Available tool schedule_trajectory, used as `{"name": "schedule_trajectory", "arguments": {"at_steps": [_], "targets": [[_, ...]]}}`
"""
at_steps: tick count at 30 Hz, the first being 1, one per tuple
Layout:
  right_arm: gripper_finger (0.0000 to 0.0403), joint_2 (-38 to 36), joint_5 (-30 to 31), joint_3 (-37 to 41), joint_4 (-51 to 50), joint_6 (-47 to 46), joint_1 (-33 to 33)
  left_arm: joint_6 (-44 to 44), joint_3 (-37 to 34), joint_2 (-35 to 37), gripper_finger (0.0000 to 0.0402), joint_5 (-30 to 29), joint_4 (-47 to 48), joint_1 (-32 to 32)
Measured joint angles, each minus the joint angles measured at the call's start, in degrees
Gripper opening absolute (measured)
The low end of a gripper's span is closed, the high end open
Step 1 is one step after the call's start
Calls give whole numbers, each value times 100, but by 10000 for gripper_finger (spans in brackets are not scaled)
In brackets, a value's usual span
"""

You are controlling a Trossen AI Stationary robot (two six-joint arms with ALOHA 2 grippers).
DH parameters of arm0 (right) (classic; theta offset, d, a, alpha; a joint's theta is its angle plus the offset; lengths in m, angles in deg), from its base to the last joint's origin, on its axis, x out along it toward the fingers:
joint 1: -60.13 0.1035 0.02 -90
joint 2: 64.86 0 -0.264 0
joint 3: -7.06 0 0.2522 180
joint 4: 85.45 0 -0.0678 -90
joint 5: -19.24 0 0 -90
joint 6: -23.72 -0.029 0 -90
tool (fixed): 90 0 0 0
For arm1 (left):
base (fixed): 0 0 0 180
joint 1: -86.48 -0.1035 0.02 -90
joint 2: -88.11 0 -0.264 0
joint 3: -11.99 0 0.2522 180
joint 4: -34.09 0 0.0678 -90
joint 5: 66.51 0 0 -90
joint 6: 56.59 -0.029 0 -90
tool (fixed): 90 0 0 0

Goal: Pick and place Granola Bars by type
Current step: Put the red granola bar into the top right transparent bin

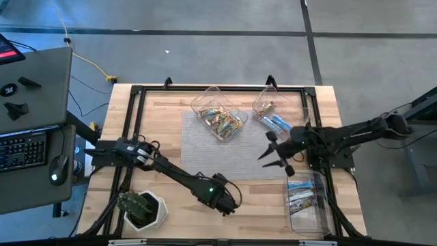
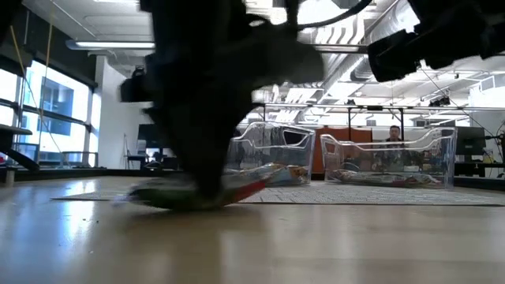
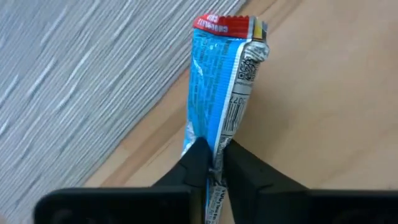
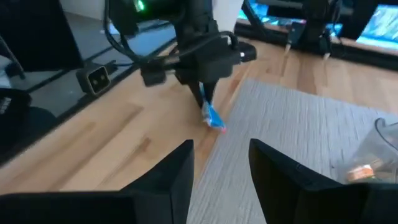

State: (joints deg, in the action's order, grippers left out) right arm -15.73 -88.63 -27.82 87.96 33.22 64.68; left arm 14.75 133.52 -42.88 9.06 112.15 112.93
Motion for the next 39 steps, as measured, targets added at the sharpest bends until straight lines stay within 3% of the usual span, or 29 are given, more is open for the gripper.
{"name": "schedule_trajectory", "arguments": {"at_steps": [6, 11, 16, 24, 33, 39], "targets": [[137, 13, 1179, 607, 548, 257, 682, -717, 757, 0, 11, -465, -71, -84], [137, 13, 1469, 832, 768, 625, 1157, -1658, 1180, 0, 10, -395, -572, -374], [137, 11, 1842, 826, 910, 1071, 1516, -2351, 1453, 15, 10, 413, -1329, -824], [137, 11, 1952, 826, 858, 1202, 1645, -3369, 1453, 17, 9, 1324, -2581, -1408], [133, 11, 1976, 824, 857, 1202, 1641, -3422, 1453, 22, 9, 1660, -2572, -1690], [96, 11, 1970, 822, 855, 1202, 1641, -3422, 1453, 22, 9, 1686, -2571, -1687]]}}
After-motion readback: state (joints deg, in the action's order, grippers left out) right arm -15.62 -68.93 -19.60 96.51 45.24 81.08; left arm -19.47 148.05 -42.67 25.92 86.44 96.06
